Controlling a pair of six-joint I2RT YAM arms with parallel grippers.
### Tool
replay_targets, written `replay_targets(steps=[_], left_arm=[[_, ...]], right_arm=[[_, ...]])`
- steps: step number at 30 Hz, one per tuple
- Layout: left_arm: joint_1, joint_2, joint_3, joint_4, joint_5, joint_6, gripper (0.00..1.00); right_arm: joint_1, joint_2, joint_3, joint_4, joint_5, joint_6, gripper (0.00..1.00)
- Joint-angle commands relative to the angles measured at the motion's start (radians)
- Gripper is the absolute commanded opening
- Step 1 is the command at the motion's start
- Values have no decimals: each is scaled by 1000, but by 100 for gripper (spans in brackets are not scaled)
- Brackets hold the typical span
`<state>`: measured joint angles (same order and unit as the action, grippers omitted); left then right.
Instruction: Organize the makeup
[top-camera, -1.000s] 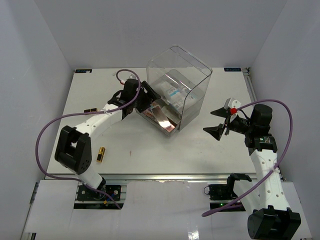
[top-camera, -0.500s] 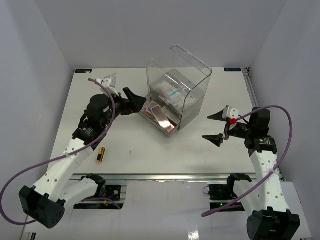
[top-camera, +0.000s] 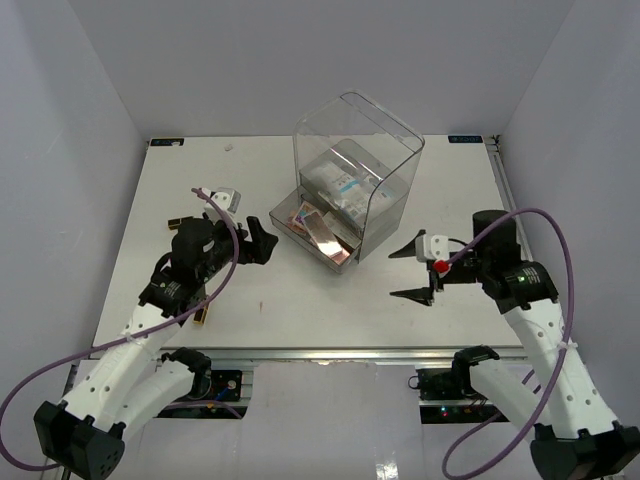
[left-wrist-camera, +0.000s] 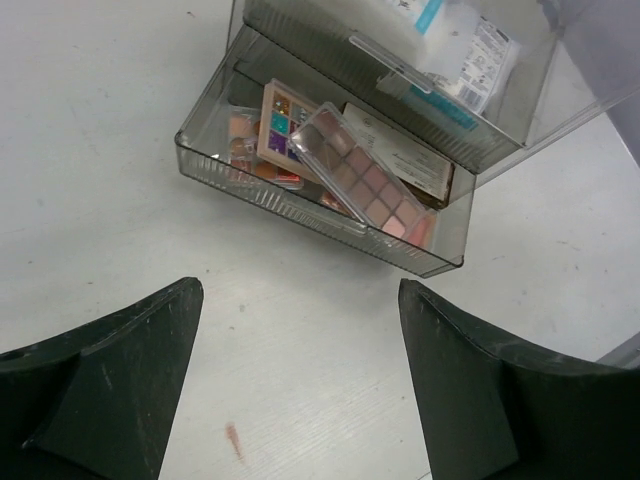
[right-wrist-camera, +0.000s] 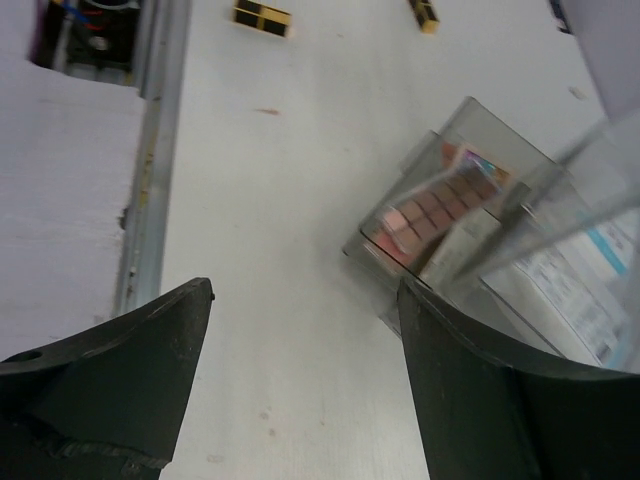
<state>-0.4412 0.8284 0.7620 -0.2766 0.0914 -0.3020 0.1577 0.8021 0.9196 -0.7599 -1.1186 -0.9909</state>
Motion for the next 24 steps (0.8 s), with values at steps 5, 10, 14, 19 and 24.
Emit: replay_targets(steps=[5,10,14,19,24], left_arm=[[4,-130,-39,-77,-120,-20,88],[4,-254,-30,-179,-116,-210,88],[4,-378,-40,-254,-143,-338,88],[4,-458,-14,-367,-186,-381,92],[4,-511,-6,-442,-206,-391,94]], right_arm=[[524,214,75,194,402,273,69],[702,429,171,260,611,369,55],[740,618,281,279,681,446,42],[760,815,420,293,765,528,27],[793,975,541,298,830,590,23]])
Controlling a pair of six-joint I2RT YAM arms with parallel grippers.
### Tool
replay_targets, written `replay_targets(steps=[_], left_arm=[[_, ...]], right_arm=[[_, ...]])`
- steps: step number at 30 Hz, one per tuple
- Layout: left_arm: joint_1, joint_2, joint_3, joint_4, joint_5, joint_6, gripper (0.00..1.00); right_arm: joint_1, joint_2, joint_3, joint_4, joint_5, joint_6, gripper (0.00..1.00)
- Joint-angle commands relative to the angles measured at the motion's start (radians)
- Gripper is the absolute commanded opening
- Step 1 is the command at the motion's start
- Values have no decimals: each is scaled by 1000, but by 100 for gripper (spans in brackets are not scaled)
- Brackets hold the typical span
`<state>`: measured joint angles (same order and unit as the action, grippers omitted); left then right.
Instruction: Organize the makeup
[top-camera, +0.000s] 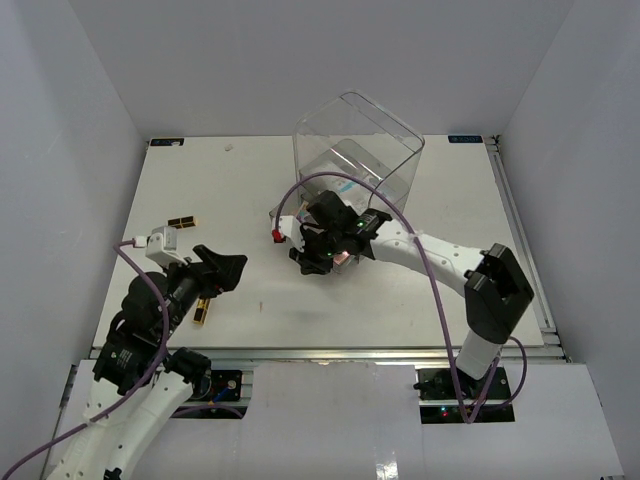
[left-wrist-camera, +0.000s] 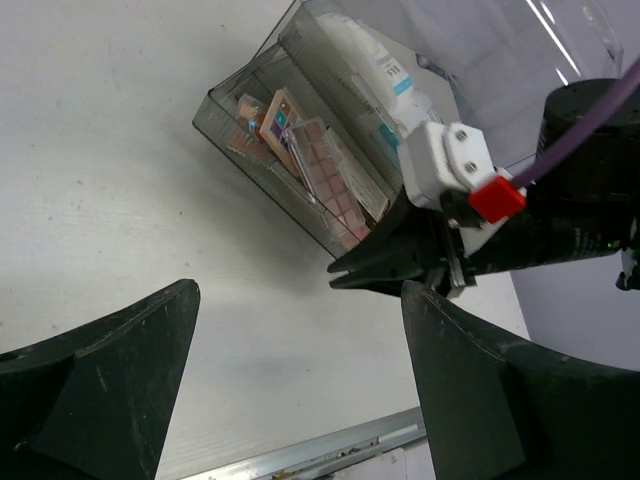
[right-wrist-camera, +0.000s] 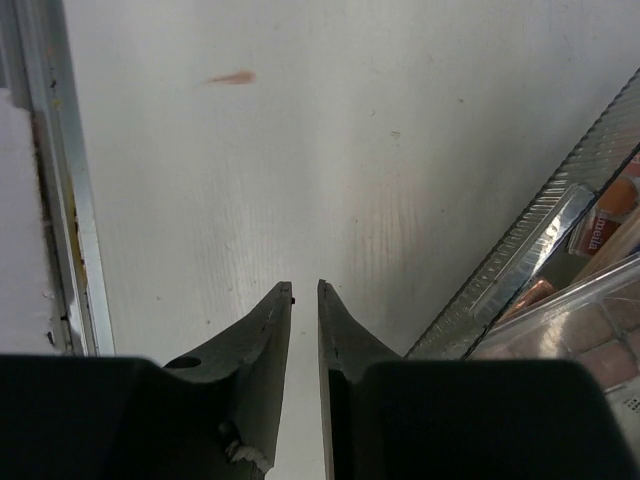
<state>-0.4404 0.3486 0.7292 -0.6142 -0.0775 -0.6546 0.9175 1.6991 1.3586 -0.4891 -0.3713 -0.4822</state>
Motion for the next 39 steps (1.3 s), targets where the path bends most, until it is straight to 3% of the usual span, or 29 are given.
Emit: replay_targets(steps=[1,6,11,15,22,39], left_arm=[[3,-41,23,-110,-38,-41,94],[3,-96,-8,-132,-27,-60,96],[3,-153,-41,-150,-28,-79,98],[3,-169,-49,-159,-27,-79,98],[3,-161,-50,-149,-23,-79,98],[3,-158,-54,-139,-27,-71,98]], right_arm=[[38,96,135,29,100,100,23],[67,196,224,24,271,174,26],[74,276,269,17,447,199,58],[75,299,254,16,575,173,72],[56,295,243,58,755,142,79],[-19,362,349,184,901,163,91]])
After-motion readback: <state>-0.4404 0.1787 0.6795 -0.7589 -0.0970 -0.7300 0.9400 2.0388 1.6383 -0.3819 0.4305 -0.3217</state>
